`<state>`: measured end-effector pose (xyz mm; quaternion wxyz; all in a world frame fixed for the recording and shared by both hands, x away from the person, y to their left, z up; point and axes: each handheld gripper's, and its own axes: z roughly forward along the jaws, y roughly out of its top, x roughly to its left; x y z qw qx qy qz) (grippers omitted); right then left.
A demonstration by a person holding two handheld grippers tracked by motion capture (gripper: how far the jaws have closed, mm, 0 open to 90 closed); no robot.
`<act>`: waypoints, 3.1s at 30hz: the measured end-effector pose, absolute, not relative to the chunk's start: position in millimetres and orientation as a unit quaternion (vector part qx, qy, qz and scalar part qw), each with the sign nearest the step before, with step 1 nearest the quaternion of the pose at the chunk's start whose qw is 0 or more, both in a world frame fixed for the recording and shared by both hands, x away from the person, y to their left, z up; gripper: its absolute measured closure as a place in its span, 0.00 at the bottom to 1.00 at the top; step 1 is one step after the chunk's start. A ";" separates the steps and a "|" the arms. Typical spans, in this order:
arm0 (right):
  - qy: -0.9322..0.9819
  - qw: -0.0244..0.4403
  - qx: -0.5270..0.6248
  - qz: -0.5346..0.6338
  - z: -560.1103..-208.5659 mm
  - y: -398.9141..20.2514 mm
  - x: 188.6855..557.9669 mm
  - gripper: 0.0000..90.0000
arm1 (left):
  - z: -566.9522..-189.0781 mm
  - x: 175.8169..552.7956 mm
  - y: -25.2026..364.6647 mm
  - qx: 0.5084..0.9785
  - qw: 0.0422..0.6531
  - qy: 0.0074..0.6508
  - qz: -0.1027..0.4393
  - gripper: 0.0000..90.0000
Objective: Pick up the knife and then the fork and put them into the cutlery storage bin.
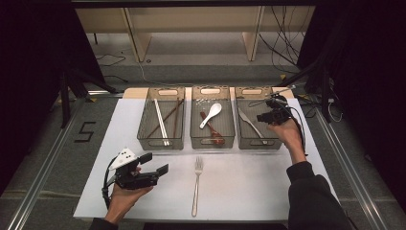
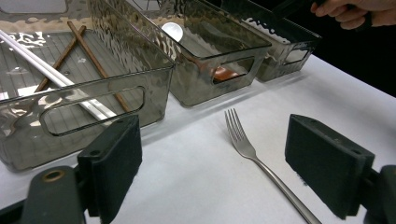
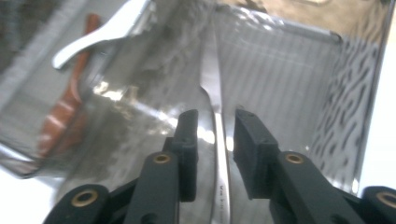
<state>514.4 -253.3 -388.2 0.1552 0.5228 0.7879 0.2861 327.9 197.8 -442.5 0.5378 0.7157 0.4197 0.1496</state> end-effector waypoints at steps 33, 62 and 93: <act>0.845 0.074 0.355 0.392 -396.0 -160.6 390.3 0.45 | -442.0 327.4 198.8 0.718 0.536 0.417 0.153 0.21; 0.909 0.006 0.231 0.347 -449.7 -82.4 337.1 1.00 | -441.7 326.8 198.7 0.719 0.535 0.416 0.154 0.21; 0.943 0.006 0.182 0.279 -477.1 -53.8 320.2 1.00 | -441.5 326.3 199.2 0.719 0.536 0.415 0.154 0.21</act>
